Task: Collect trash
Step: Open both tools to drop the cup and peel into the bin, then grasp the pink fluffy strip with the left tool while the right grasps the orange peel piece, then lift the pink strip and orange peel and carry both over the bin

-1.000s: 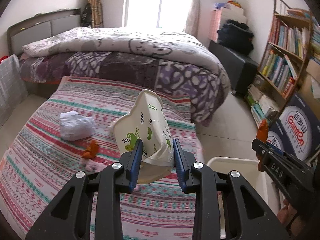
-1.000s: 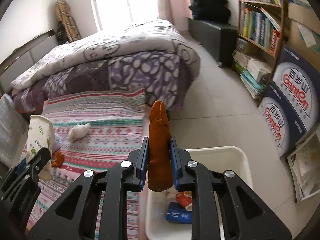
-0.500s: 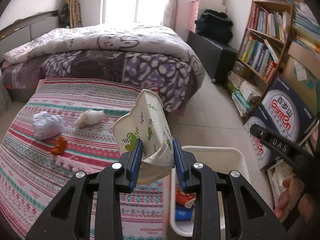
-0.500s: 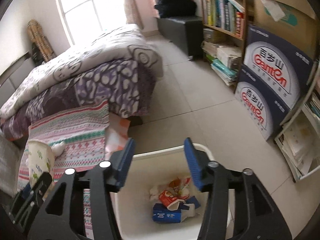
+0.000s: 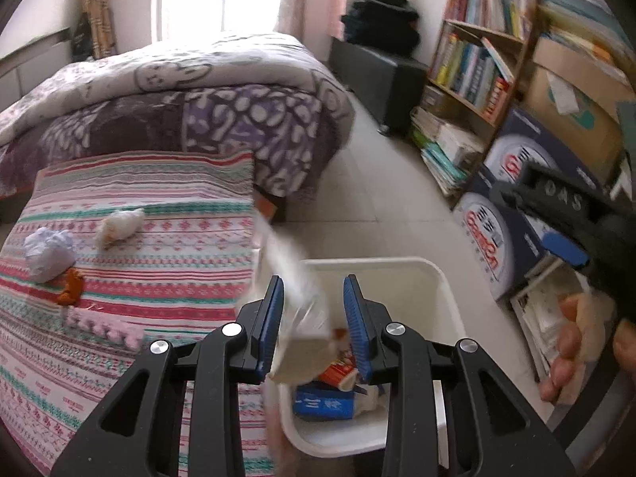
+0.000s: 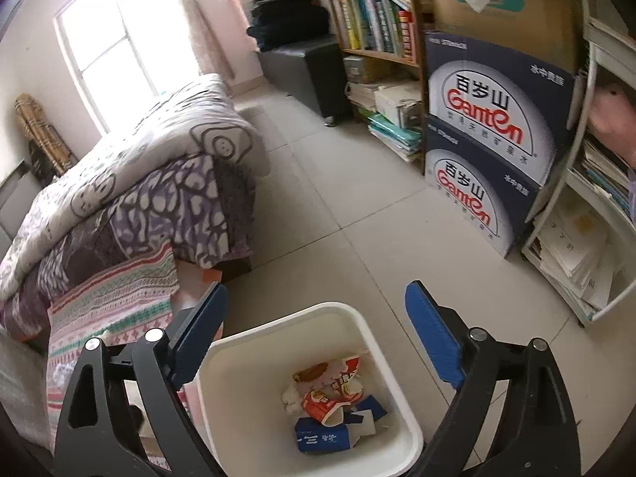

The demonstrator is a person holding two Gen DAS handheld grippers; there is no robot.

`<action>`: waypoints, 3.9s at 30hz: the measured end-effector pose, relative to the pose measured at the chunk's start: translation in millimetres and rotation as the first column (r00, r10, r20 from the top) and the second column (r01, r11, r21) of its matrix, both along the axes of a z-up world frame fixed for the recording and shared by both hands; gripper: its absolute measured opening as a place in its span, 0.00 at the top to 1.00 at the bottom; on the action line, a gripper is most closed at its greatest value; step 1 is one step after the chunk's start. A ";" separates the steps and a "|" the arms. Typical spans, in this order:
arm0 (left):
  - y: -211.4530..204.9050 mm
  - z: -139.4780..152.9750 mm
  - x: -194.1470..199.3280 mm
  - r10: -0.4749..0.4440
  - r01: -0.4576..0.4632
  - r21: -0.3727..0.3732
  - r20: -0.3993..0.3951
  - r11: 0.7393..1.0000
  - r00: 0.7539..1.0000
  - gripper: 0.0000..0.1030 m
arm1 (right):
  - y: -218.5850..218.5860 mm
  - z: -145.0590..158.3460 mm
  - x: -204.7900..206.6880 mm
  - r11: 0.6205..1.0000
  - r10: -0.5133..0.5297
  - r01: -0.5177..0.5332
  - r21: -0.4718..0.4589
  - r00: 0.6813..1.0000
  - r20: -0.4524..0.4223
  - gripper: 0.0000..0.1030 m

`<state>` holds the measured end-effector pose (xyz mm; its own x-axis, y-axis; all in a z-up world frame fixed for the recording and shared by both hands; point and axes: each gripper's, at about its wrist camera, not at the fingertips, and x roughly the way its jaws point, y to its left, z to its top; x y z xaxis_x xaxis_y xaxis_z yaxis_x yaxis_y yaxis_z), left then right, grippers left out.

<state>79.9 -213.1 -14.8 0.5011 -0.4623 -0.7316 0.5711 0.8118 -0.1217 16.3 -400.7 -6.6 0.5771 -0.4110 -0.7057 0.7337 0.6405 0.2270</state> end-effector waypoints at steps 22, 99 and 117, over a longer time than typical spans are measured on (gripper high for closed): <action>44.9 -27.4 48.8 0.236 -0.231 0.053 -0.146 0.972 0.961 0.21 | 32.2 -8.9 25.1 0.991 0.133 -0.131 0.023 0.989 -0.071 0.08; 423.0 -47.7 98.0 0.702 -0.719 0.055 -0.275 0.693 0.657 0.59 | 388.0 -128.8 241.9 0.643 0.729 -0.765 -0.024 0.622 -0.288 0.42; 424.8 1.4 89.2 0.751 -0.762 -0.067 -0.136 0.644 0.646 0.59 | 398.1 -32.2 208.9 0.556 0.818 -0.822 -0.122 0.568 -0.093 0.80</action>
